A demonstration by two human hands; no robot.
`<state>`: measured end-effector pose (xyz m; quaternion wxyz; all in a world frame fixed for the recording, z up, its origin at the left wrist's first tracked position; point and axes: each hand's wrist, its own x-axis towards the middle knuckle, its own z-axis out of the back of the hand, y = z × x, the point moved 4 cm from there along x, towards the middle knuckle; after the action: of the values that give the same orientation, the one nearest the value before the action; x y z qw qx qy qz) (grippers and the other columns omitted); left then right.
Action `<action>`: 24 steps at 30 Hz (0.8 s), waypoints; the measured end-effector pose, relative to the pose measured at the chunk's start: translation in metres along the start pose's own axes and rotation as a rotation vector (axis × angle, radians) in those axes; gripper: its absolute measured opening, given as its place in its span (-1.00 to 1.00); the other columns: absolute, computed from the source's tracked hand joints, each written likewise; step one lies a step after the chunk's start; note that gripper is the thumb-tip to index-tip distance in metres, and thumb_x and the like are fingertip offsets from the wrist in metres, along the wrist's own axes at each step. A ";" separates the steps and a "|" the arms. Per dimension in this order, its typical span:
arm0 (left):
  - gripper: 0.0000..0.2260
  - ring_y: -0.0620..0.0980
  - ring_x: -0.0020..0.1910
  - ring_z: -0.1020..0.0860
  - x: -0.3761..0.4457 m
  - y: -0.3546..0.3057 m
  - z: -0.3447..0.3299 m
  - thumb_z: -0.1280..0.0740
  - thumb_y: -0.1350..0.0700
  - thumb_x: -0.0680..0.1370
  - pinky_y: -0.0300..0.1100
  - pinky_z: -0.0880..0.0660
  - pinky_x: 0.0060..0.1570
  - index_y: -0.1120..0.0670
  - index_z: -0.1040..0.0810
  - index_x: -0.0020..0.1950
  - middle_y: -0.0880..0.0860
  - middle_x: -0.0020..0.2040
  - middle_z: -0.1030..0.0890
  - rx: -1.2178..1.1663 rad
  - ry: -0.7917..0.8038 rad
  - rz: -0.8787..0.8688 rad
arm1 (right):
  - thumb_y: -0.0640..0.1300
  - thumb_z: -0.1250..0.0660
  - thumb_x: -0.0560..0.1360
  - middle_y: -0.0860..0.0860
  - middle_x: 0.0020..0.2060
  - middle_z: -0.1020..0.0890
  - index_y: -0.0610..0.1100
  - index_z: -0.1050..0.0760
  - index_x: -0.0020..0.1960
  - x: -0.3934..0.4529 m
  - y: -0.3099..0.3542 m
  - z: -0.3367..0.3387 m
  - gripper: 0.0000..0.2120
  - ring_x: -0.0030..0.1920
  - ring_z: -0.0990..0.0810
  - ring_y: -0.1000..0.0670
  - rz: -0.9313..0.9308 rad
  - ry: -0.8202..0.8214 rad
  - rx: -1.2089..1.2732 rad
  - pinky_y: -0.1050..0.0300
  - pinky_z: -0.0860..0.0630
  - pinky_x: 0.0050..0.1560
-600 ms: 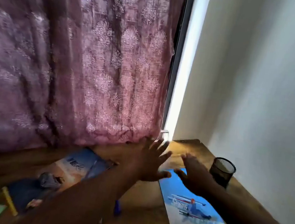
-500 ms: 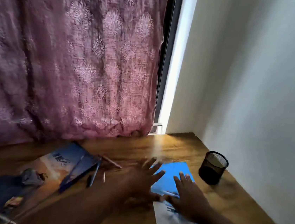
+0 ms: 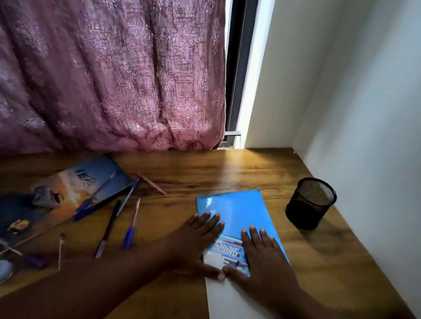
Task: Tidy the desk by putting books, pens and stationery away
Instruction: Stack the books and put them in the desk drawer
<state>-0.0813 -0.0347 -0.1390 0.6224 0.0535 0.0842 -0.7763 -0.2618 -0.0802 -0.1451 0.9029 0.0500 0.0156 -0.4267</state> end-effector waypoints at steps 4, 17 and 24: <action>0.14 0.03 0.53 0.29 -0.003 -0.003 0.002 0.19 -0.62 0.15 -0.02 0.28 0.47 0.04 0.19 0.57 0.04 0.57 0.23 -0.016 -0.001 -0.002 | 0.55 0.17 0.37 -0.13 0.49 -0.23 -0.12 -0.18 0.51 0.000 0.002 0.000 -0.02 0.49 -0.18 -0.16 0.067 -0.049 0.038 -0.06 -0.04 0.44; 0.04 0.07 0.55 0.16 -0.031 0.035 0.036 0.18 -0.54 0.32 0.11 0.24 0.48 0.16 0.16 0.56 0.12 0.58 0.13 0.005 -0.036 0.076 | 0.64 0.26 0.19 -0.11 0.51 -0.20 -0.08 -0.13 0.52 0.009 0.027 0.024 0.14 0.51 -0.12 -0.15 -0.046 -0.046 0.125 -0.03 -0.07 0.46; -0.16 0.11 0.55 0.04 -0.117 0.198 0.062 -0.05 -0.41 0.46 0.14 0.04 0.48 0.10 -0.03 0.56 0.11 0.58 0.00 -0.041 -0.233 0.390 | -0.02 -0.34 0.47 0.06 0.05 -0.60 0.03 -0.52 0.17 0.079 0.195 0.061 -0.73 0.03 -0.59 -0.04 0.043 -0.043 0.528 0.18 -0.41 -0.05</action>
<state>0.1384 0.0235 -0.0688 0.7671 -0.0340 0.0156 -0.6405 -0.0624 -0.0245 -0.0747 0.8675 0.2751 -0.1164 -0.3977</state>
